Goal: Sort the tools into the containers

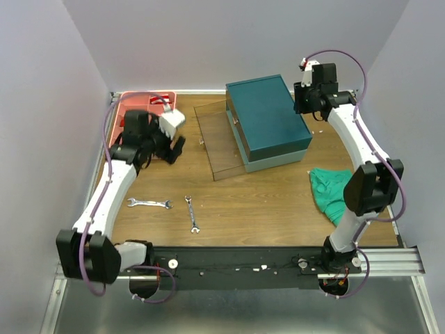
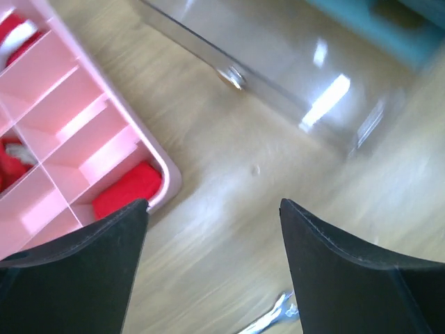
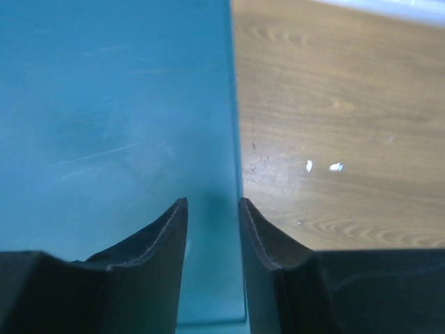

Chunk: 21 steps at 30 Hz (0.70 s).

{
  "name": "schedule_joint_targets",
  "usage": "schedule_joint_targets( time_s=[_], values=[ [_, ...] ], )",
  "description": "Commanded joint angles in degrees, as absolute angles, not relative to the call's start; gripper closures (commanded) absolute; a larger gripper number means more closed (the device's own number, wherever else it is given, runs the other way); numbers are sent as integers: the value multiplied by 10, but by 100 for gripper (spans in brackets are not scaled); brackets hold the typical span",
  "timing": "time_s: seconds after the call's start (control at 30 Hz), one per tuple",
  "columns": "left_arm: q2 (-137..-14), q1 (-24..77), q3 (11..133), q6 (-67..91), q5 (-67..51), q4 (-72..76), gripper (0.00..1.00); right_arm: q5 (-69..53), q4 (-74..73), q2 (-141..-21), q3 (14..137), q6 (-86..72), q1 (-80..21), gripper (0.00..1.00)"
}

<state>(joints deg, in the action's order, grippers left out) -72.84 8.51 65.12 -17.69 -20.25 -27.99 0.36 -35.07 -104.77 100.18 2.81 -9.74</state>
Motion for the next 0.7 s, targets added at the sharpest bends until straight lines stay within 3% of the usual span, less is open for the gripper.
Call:
schedule_joint_targets(
  time_s=[0.0, 0.13, 0.67],
  values=[
    [-653, 86, 551, -614, -372, -494, 12, -48, -364, -959, 982, 72, -143, 53],
    [-653, 111, 516, -767, -386, -568, 12, -79, -364, -920, 925, 62, -172, 50],
    [-870, 144, 583, -961, -331, -627, 40, -126, -354, -751, 732, 95, -173, 50]
  ],
)
